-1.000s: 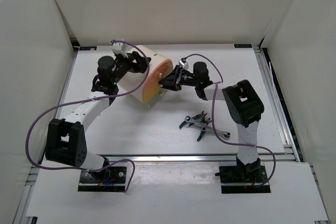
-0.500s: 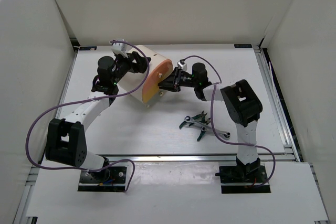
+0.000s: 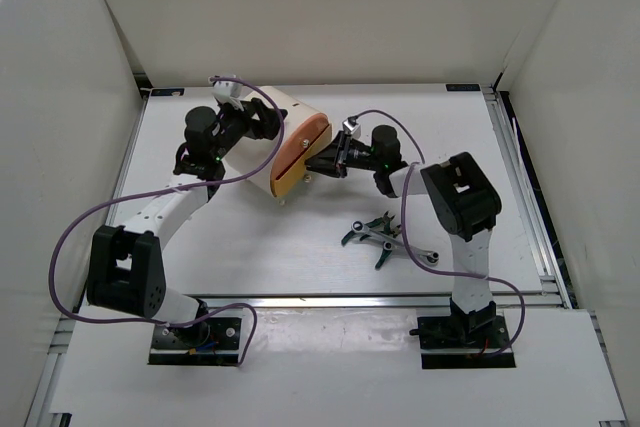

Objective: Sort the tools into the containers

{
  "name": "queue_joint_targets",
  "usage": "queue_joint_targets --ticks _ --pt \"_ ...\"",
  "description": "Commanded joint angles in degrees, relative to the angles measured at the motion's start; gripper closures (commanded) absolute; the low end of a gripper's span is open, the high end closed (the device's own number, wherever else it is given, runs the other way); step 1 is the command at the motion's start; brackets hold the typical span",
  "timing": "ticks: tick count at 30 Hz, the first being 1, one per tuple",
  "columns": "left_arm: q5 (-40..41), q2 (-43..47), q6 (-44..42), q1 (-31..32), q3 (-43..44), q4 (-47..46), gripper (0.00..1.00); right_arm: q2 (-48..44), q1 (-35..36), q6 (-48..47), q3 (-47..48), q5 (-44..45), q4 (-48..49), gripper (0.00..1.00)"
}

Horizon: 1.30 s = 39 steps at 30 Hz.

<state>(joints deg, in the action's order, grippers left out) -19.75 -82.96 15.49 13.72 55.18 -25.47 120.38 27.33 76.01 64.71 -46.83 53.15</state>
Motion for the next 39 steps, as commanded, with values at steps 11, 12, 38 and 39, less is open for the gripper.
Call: queue_joint_targets --ticks 11,12,38,39 --pt "-2.4 -4.6 0.6 -1.3 0.0 17.2 0.08 -10.9 -3.6 -2.5 -13.3 -2.5 3.6 1.00" --pt "-2.4 -4.6 0.7 -1.6 0.1 17.3 0.08 -12.6 -3.8 -3.6 -15.4 -2.7 2.9 1.00" --pt "-2.0 -4.1 -0.3 -1.8 0.6 19.1 0.08 -28.2 -7.1 -20.5 -20.3 3.0 -25.3 0.54" --pt "-2.0 -4.1 -0.4 -1.8 0.5 19.0 0.08 -30.4 -8.0 -25.7 -20.1 6.2 -29.6 0.52"
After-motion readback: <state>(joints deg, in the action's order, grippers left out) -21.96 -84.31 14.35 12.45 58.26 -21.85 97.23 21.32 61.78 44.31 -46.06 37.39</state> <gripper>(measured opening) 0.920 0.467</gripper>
